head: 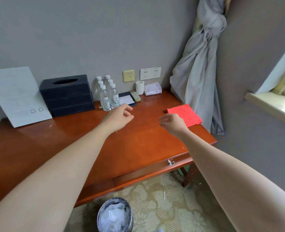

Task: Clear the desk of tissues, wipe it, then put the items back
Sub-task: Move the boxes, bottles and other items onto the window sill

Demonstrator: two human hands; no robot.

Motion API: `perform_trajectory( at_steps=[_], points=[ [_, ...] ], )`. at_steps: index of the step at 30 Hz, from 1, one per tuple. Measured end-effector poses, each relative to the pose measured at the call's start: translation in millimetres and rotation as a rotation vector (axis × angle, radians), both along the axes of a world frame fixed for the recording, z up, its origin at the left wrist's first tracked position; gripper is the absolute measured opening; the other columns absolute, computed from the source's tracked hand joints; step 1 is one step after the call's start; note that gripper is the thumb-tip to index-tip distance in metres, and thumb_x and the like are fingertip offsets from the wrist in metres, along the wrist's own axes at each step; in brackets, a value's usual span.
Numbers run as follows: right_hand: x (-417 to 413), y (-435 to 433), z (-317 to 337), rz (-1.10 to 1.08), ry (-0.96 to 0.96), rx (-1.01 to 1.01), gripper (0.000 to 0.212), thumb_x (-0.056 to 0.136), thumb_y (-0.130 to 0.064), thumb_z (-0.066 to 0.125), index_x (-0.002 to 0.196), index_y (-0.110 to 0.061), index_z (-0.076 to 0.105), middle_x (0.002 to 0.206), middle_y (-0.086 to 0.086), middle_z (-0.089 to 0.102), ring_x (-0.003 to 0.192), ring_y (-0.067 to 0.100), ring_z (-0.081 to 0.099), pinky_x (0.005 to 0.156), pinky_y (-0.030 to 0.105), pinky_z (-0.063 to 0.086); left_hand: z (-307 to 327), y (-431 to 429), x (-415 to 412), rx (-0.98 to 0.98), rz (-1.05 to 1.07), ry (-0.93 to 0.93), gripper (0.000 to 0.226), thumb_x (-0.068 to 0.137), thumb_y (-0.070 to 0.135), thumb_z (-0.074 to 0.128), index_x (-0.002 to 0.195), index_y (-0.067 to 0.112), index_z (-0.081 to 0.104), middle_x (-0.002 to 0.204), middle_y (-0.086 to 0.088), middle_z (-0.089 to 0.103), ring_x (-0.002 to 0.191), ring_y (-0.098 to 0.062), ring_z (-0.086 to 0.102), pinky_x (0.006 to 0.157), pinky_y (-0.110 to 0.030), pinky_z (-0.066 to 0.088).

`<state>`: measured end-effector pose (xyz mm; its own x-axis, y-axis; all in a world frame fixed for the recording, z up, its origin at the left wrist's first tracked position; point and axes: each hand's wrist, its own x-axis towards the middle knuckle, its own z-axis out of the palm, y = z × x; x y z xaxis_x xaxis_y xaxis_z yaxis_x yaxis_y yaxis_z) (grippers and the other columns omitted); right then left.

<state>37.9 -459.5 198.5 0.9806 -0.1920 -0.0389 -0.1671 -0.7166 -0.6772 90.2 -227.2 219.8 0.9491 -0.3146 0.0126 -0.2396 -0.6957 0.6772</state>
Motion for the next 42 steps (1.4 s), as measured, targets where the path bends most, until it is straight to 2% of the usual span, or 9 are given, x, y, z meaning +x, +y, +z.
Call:
perform_trajectory(
  at_steps=[3, 6, 9, 11, 15, 17, 22, 34, 42],
  points=[
    [3.9, -14.3, 22.0, 0.022, -0.023, -0.04, 0.022, 0.088, -0.015, 0.064, 0.108, -0.017, 0.072, 0.109, 0.004, 0.071, 0.099, 0.019, 0.065, 0.073, 0.02, 0.04, 12.5, -20.2, 2.4, 0.009, -0.012, 0.018, 0.026, 0.095, 0.035, 0.06, 0.121, 0.032, 0.057, 0.103, 0.018, 0.063, 0.097, -0.005, 0.062, 0.089, -0.035, 0.053],
    [9.3, -31.5, 34.7, 0.026, -0.035, -0.039, 0.022, 0.088, -0.016, 0.063, 0.108, -0.019, 0.071, 0.107, 0.003, 0.071, 0.084, 0.014, 0.06, 0.066, 0.019, 0.04, 19.7, -40.1, 9.8, -0.016, 0.009, 0.017, 0.026, 0.094, 0.034, 0.06, 0.12, 0.031, 0.058, 0.095, 0.019, 0.063, 0.093, -0.007, 0.062, 0.078, -0.031, 0.051],
    [17.1, -50.9, 38.4, 0.008, -0.046, -0.02, 0.023, 0.088, -0.016, 0.062, 0.108, -0.021, 0.071, 0.109, 0.001, 0.072, 0.088, 0.014, 0.061, 0.069, 0.019, 0.042, 24.5, -59.1, 19.8, -0.056, 0.029, -0.003, 0.026, 0.094, 0.032, 0.059, 0.12, 0.028, 0.059, 0.088, 0.021, 0.06, 0.097, -0.011, 0.061, 0.075, -0.031, 0.047],
    [22.7, -62.2, 38.0, -0.01, -0.036, -0.024, 0.024, 0.087, -0.016, 0.061, 0.107, -0.023, 0.071, 0.109, -0.001, 0.072, 0.089, 0.013, 0.061, 0.07, 0.019, 0.041, 24.2, -69.0, 27.3, -0.062, 0.038, -0.009, 0.026, 0.094, 0.031, 0.06, 0.119, 0.028, 0.059, 0.093, 0.022, 0.06, 0.099, -0.011, 0.061, 0.081, -0.033, 0.05],
    [42.4, -80.0, 34.8, -0.015, -0.027, -0.02, 0.027, 0.088, -0.014, 0.059, 0.11, -0.021, 0.072, 0.111, -0.001, 0.07, 0.089, 0.01, 0.055, 0.075, 0.018, 0.039, 18.1, -83.9, 52.0, -0.066, 0.048, 0.014, 0.028, 0.093, 0.031, 0.06, 0.121, 0.028, 0.058, 0.101, 0.019, 0.062, 0.098, -0.011, 0.062, 0.072, -0.028, 0.046],
    [58.1, -88.0, 32.8, -0.007, -0.014, -0.016, 0.027, 0.088, -0.013, 0.06, 0.112, -0.019, 0.071, 0.113, -0.001, 0.07, 0.093, 0.01, 0.057, 0.079, 0.018, 0.04, 14.4, -91.5, 69.3, -0.086, 0.054, 0.031, 0.029, 0.094, 0.031, 0.061, 0.122, 0.027, 0.057, 0.1, 0.017, 0.062, 0.101, -0.011, 0.06, 0.073, -0.027, 0.045],
    [117.3, -105.0, 27.0, -0.009, -0.028, -0.006, 0.026, 0.088, -0.013, 0.062, 0.112, -0.017, 0.071, 0.115, 0.001, 0.069, 0.107, 0.017, 0.062, 0.094, 0.03, 0.049, 1.4, -108.3, 124.6, -0.064, 0.045, 0.039, 0.029, 0.094, 0.034, 0.062, 0.123, 0.029, 0.056, 0.103, 0.015, 0.062, 0.096, -0.009, 0.058, 0.07, -0.024, 0.04],
    [253.5, -145.7, -0.3, 0.01, 0.064, 0.026, 0.025, 0.09, -0.013, 0.06, 0.113, -0.017, 0.069, 0.112, 0.002, 0.068, 0.092, 0.015, 0.062, 0.086, 0.033, 0.055, -32.0, -144.8, 254.1, -0.078, 0.106, 0.198, 0.04, 0.095, 0.032, 0.062, 0.133, 0.023, 0.051, 0.123, 0.004, 0.061, 0.1, -0.011, 0.055, 0.085, -0.025, 0.041],
    [363.6, -180.2, -36.6, 0.097, 0.192, 0.044, 0.032, 0.092, -0.015, 0.06, 0.124, -0.016, 0.061, 0.116, 0.002, 0.066, 0.108, 0.018, 0.061, 0.089, 0.023, 0.045, -73.9, -179.4, 339.7, -0.081, 0.227, 0.314, 0.048, 0.095, 0.033, 0.062, 0.138, 0.021, 0.045, 0.131, -0.001, 0.055, 0.105, -0.014, 0.055, 0.085, -0.027, 0.043]
  ],
)
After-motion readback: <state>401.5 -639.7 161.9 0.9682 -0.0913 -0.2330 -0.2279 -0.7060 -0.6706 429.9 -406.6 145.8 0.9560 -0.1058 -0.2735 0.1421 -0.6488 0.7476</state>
